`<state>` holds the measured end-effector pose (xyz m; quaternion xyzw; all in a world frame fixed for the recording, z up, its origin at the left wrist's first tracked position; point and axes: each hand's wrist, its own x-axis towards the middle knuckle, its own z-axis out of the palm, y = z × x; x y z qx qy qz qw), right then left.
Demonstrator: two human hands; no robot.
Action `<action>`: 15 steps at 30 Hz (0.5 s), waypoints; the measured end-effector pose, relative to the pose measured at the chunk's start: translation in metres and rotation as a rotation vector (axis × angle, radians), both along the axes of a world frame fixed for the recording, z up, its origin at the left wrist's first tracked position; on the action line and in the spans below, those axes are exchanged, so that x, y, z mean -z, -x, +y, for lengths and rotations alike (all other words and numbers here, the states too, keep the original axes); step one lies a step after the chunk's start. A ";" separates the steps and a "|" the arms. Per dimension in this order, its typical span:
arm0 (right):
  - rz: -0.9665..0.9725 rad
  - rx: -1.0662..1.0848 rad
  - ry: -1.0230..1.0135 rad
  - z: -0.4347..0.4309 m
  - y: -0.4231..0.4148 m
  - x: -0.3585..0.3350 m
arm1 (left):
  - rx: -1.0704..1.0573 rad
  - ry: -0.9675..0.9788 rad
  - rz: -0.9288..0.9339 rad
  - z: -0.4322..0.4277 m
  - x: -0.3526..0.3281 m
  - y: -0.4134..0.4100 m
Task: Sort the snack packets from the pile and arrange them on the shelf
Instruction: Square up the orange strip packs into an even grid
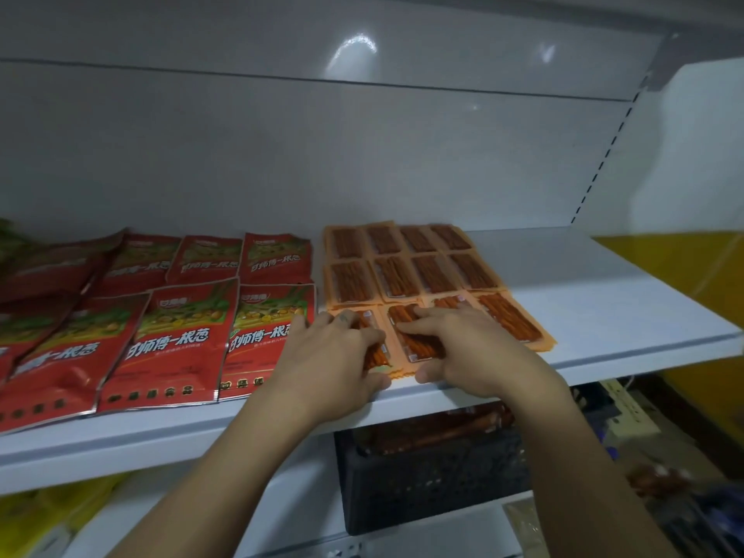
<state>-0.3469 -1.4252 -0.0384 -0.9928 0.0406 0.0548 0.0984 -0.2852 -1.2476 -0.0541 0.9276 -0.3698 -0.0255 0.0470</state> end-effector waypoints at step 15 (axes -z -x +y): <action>-0.163 0.069 -0.051 -0.053 0.013 -0.006 | 0.007 0.103 -0.098 -0.019 -0.006 0.011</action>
